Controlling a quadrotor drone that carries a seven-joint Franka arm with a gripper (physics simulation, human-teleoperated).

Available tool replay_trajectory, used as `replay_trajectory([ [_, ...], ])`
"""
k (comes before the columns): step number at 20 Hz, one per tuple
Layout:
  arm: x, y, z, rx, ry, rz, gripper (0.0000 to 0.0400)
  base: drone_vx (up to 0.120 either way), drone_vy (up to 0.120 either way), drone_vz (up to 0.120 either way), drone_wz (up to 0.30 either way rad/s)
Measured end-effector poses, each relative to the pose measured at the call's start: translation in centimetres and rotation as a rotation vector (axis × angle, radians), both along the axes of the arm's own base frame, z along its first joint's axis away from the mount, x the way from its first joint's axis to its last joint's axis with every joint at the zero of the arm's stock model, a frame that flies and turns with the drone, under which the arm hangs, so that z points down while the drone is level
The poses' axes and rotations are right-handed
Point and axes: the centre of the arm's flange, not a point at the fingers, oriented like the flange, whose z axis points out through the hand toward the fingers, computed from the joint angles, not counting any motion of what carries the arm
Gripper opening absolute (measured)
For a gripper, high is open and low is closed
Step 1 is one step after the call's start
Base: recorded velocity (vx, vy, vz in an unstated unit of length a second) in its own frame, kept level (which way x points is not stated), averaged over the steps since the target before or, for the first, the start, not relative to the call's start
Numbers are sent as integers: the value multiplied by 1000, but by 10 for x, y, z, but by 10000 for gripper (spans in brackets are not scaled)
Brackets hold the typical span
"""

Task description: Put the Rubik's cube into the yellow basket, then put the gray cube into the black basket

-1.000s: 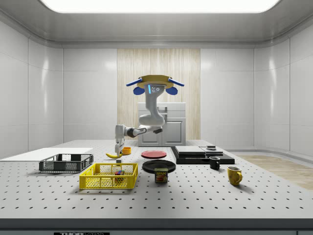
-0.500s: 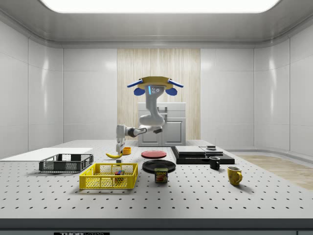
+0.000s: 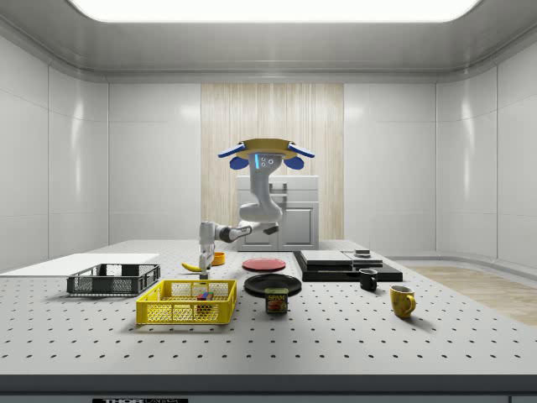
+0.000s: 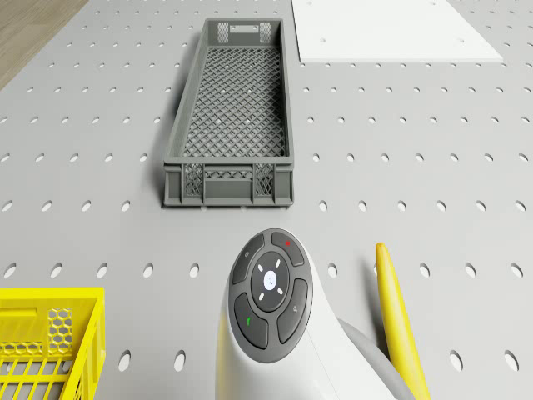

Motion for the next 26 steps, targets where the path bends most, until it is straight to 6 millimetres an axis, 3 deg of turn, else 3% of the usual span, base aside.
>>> replay_trajectory([
  [9, 10, 0, 24, 0, 0, 0, 400, 0, 0, 0, 0],
  [23, 16, 3, 30, 0, 0, 0, 400, 0, 0, 0, 0],
  [26, 16, 3, 30, 0, 0, 0, 327, 0, 0, 0, 0],
])
